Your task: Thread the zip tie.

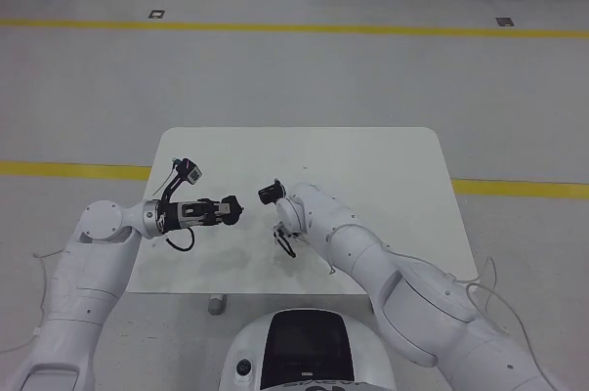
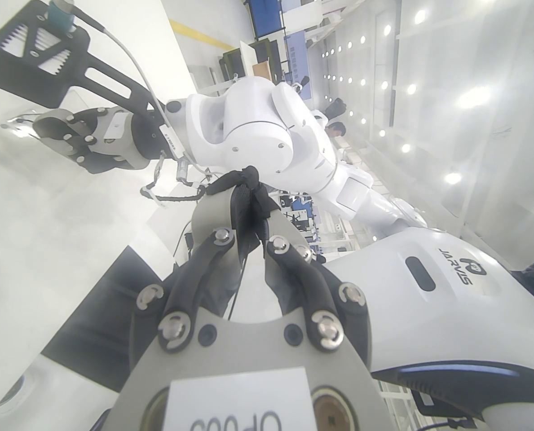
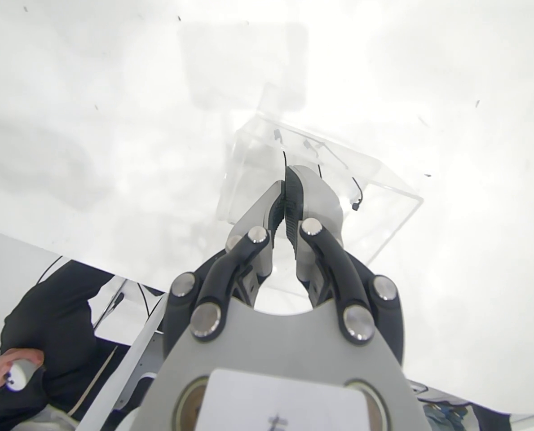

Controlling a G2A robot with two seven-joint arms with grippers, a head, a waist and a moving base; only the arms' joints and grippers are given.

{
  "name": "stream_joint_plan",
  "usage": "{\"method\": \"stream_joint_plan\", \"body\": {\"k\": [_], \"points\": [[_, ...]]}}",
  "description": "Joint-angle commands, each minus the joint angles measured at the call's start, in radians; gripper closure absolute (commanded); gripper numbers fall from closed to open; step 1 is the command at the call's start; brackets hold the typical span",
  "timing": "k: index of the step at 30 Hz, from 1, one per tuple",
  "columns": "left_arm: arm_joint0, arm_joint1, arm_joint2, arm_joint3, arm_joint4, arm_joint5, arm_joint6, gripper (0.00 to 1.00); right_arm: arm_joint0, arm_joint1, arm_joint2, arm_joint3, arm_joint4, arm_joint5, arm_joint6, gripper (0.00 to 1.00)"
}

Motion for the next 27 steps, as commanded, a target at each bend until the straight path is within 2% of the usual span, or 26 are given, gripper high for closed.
{"method": "stream_joint_plan", "body": {"k": [1, 8, 14, 21, 27], "points": [[0.000, 0.000, 0.000, 0.000, 0.000, 0.000, 0.000, 1.00, 0.000, 0.005, 0.008, -0.004, 0.001, -0.011, 0.001, 1.00], [0.000, 0.000, 0.000, 0.000, 0.000, 0.000, 0.000, 1.00, -0.004, 0.033, 0.043, -0.046, 0.000, -0.035, 0.006, 1.00], [0.000, 0.000, 0.000, 0.000, 0.000, 0.000, 0.000, 1.00, -0.021, 0.073, 0.090, -0.108, 0.003, -0.075, 0.020, 1.00], [0.000, 0.000, 0.000, 0.000, 0.000, 0.000, 0.000, 1.00, -0.062, 0.137, 0.171, -0.212, 0.005, -0.120, 0.042, 1.00], [0.000, 0.000, 0.000, 0.000, 0.000, 0.000, 0.000, 1.00, -0.132, 0.208, 0.273, -0.371, 0.004, -0.179, 0.079, 1.00]]}}
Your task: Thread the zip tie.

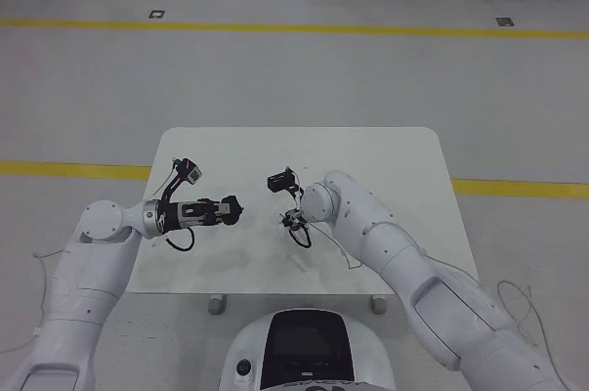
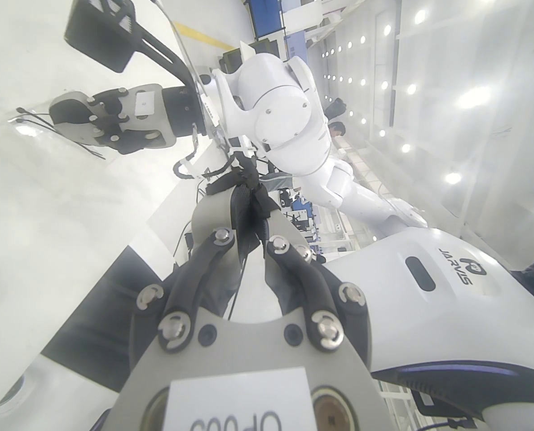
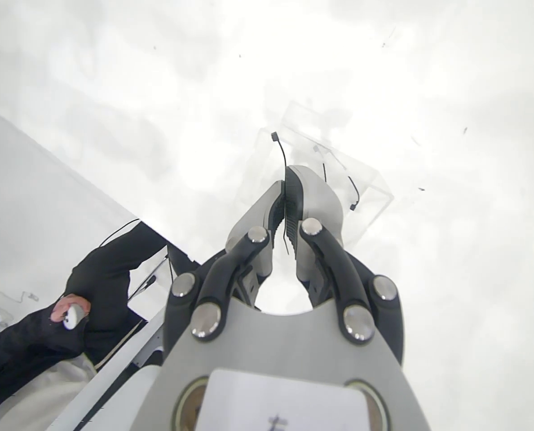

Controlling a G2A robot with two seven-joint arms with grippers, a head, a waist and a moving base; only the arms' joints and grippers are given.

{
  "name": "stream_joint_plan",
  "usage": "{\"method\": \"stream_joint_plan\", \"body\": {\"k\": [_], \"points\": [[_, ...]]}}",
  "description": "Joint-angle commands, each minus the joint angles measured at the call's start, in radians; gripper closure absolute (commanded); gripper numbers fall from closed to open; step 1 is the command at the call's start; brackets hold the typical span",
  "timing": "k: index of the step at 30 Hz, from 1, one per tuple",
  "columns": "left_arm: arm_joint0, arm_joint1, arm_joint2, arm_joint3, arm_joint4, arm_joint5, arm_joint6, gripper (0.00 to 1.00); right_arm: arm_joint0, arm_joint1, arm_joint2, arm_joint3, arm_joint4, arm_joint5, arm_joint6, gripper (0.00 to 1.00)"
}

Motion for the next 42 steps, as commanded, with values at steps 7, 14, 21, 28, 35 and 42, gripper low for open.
{"method": "stream_joint_plan", "body": {"k": [7, 14, 21, 28, 35, 42], "points": [[0.000, 0.000, 0.000, 0.000, 0.000, 0.000, 0.000, 1.00, -0.177, 0.092, 0.197, -0.295, 0.059, -0.045, -0.012, 1.00], [0.000, 0.000, 0.000, 0.000, 0.000, 0.000, 0.000, 1.00, -0.184, 0.095, 0.205, -0.302, 0.063, -0.047, -0.011, 1.00], [0.000, 0.000, 0.000, 0.000, 0.000, 0.000, 0.000, 1.00, -0.250, 0.110, 0.246, -0.408, 0.078, -0.070, -0.144, 1.00], [0.000, 0.000, 0.000, 0.000, 0.000, 0.000, 0.000, 1.00, -0.410, 0.134, 0.294, -0.641, 0.040, -0.084, -0.362, 1.00], [0.000, 0.000, 0.000, 0.000, 0.000, 0.000, 0.000, 1.00, -0.484, 0.140, 0.283, -0.734, -0.015, -0.075, -0.492, 1.00], [0.000, 0.000, 0.000, 0.000, 0.000, 0.000, 0.000, 1.00, -0.484, 0.140, 0.283, -0.734, -0.015, -0.075, -0.492, 1.00]]}}
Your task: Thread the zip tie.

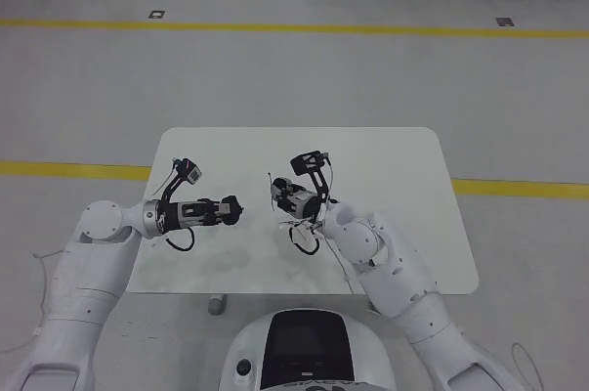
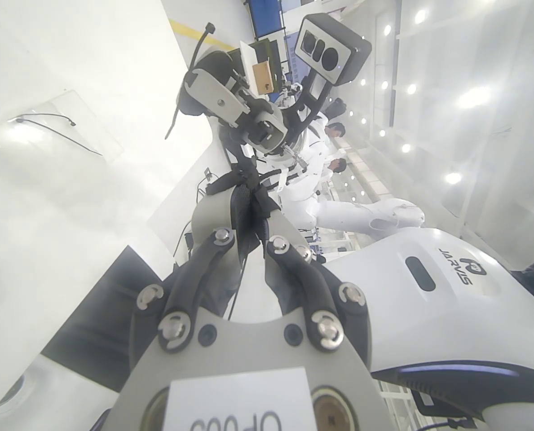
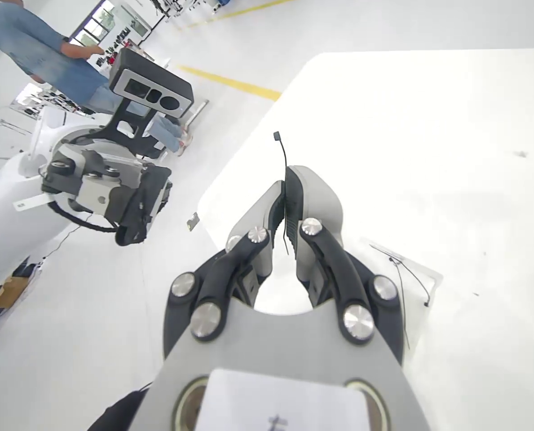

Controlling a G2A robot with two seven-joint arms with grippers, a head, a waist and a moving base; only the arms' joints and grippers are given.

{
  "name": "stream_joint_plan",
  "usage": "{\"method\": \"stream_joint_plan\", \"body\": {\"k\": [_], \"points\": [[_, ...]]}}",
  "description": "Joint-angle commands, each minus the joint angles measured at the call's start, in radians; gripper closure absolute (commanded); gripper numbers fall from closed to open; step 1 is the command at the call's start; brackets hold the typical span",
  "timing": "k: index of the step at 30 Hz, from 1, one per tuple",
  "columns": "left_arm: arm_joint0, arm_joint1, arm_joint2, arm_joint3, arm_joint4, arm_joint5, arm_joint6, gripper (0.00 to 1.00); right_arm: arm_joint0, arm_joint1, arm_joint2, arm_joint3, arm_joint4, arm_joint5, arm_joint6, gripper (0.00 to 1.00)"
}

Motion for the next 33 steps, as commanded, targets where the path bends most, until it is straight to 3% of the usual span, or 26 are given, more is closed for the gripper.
{"method": "stream_joint_plan", "body": {"k": [1, 11, 18, 21, 33], "points": [[0.000, 0.000, 0.000, 0.000, 0.000, 0.000, 0.000, 1.00, -0.003, 0.000, 0.002, -0.004, -0.001, 0.002, -0.015, 1.00], [0.000, 0.000, 0.000, 0.000, 0.000, 0.000, 0.000, 1.00, -0.151, 0.002, -0.021, -0.146, -0.095, 0.037, -0.400, 1.00], [0.000, 0.000, 0.000, 0.000, 0.000, 0.000, 0.000, 1.00, -0.179, -0.012, -0.087, -0.118, -0.129, 0.052, -0.608, 1.00], [0.000, 0.000, 0.000, 0.000, 0.000, 0.000, 0.000, 1.00, -0.162, -0.018, -0.121, -0.086, -0.164, 0.072, -0.595, 1.00], [0.000, 0.000, 0.000, 0.000, 0.000, 0.000, 0.000, 1.00, -0.167, -0.018, -0.122, -0.093, -0.165, 0.073, -0.603, 1.00]]}}
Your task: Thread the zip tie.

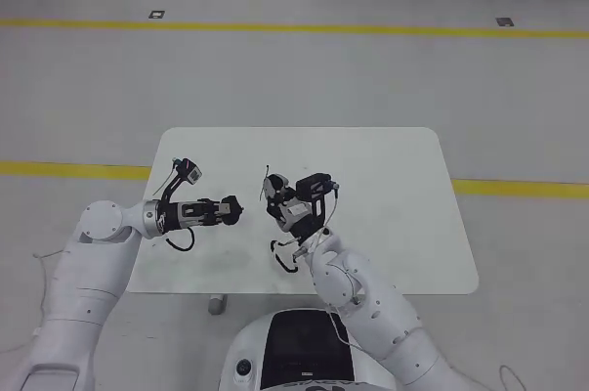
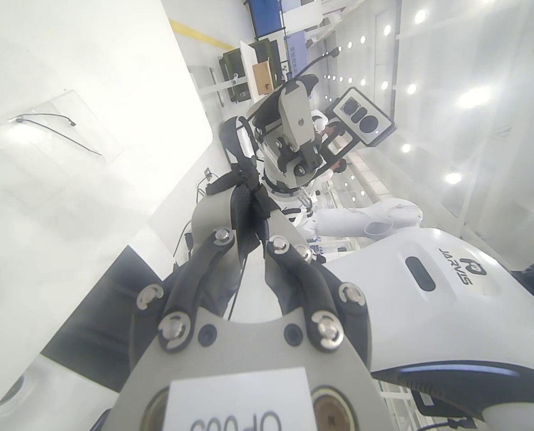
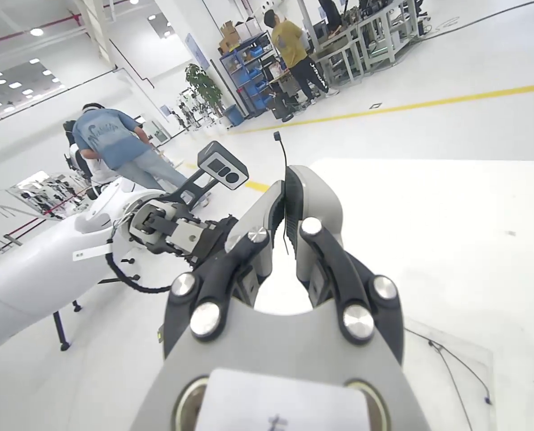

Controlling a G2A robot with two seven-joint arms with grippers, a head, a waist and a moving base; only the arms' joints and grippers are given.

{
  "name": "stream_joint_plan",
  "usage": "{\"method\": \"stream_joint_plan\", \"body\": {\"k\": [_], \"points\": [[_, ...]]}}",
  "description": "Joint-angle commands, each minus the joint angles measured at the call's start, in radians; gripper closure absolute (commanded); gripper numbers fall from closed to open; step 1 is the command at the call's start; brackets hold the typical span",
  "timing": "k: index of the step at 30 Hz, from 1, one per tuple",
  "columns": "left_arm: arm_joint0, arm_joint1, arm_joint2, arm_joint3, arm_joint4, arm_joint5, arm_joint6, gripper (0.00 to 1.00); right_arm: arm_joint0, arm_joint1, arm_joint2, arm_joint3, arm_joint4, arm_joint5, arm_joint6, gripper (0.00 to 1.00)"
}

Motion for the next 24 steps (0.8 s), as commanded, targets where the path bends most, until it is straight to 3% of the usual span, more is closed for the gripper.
{"method": "stream_joint_plan", "body": {"k": [1, 6, 16, 24], "points": [[0.000, 0.000, 0.000, 0.000, 0.000, 0.000, 0.000, 1.00, -0.009, 0.000, -0.005, -0.011, -0.011, 0.003, -0.012, 1.00], [0.000, 0.000, 0.000, 0.000, 0.000, 0.000, 0.000, 1.00, -0.045, -0.001, -0.038, -0.044, -0.095, 0.021, -0.109, 1.00], [0.000, 0.000, 0.000, 0.000, 0.000, 0.000, 0.000, 1.00, -0.068, -0.004, -0.061, -0.036, -0.128, 0.016, -0.203, 1.00], [0.000, 0.000, 0.000, 0.000, 0.000, 0.000, 0.000, 1.00, -0.065, -0.004, -0.063, -0.030, -0.133, 0.009, -0.213, 1.00]]}}
